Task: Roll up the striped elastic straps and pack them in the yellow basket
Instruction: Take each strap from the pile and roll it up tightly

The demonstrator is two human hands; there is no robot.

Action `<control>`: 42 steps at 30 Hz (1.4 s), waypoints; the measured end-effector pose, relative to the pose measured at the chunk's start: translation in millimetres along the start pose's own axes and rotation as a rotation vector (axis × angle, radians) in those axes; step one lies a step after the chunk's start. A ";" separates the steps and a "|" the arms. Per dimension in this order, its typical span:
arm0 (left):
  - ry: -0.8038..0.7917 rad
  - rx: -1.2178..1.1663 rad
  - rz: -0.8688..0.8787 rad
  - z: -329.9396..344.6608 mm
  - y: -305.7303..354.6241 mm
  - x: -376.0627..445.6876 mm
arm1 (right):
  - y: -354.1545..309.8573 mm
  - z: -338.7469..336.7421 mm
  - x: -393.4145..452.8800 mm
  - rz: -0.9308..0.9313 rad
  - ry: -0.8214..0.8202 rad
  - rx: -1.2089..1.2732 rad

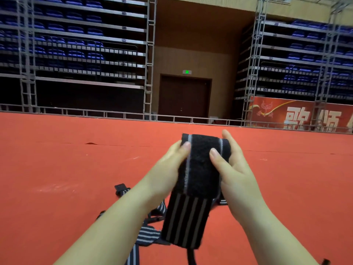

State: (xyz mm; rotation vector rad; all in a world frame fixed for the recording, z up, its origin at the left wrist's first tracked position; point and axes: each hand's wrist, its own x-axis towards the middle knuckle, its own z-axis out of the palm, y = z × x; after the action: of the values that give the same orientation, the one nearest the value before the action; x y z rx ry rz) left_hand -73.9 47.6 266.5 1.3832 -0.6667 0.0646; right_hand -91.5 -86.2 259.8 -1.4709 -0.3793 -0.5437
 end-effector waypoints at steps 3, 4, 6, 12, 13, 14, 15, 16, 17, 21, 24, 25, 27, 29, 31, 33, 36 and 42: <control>-0.004 0.089 0.024 9.7 -1.9 -3.9 | 1.8 4.8 -3.4 -0.076 0.016 -0.049; 0.010 0.127 0.042 10.7 -0.8 -4.3 | 1.9 4.9 -4.4 -0.080 0.021 -0.045; 0.042 0.231 0.101 10.0 0.2 -4.0 | 4.0 2.9 -5.8 -0.065 0.009 -0.029; 0.251 0.223 0.245 15.2 2.6 0.7 | 1.3 -4.1 -5.1 0.072 -0.164 0.042; 0.296 0.207 0.249 14.8 3.4 2.4 | 1.7 -5.0 -5.3 0.096 -0.188 -0.006; 0.317 0.188 0.241 13.7 4.5 3.2 | 2.8 -6.1 -5.6 0.102 -0.191 -0.065; 0.297 0.169 0.220 11.9 4.3 3.5 | 3.5 -7.1 -5.6 0.082 -0.171 -0.112; 0.237 0.148 0.181 9.9 3.7 3.3 | 4.6 -8.7 -5.1 0.045 -0.129 -0.145; 0.154 0.135 0.129 8.2 3.2 2.3 | 5.5 -10.5 -4.1 0.007 -0.079 -0.161; -0.037 0.104 -0.005 1.3 -3.5 -0.2 | 8.3 -15.9 -0.6 -0.026 0.028 -0.158; 0.072 0.037 0.122 -4.7 -10.1 2.8 | 7.2 -13.8 -3.3 0.154 -0.010 -0.048; 0.091 0.011 0.163 -6.1 -11.0 3.6 | 3.9 -12.7 -3.9 0.281 -0.044 0.078; 0.118 0.062 0.265 -8.6 -10.9 4.1 | -5.1 -13.0 -4.8 0.513 -0.129 0.363; 0.150 0.165 0.331 -8.5 -7.8 3.1 | -11.9 -15.3 -4.7 0.579 -0.231 0.505; 0.158 0.226 0.328 -6.7 -3.9 1.2 | -14.7 -15.8 -6.3 0.557 -0.255 0.491; 0.168 0.182 0.256 -5.7 -1.6 0.3 | -12.3 -17.8 -7.2 0.500 -0.215 0.448; 0.155 -0.192 -0.006 -1.2 6.5 -0.6 | -5.4 -16.7 -6.7 0.300 -0.144 0.311; 0.225 0.126 -0.135 22.9 4.1 -7.4 | -2.6 -5.2 -15.0 0.011 -0.097 0.133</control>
State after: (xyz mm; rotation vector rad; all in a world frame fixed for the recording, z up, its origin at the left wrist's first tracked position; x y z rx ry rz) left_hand -90.7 30.0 267.5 1.5128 -0.3859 0.1549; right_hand -105.7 -89.7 253.2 -1.3737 -0.4747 -0.4310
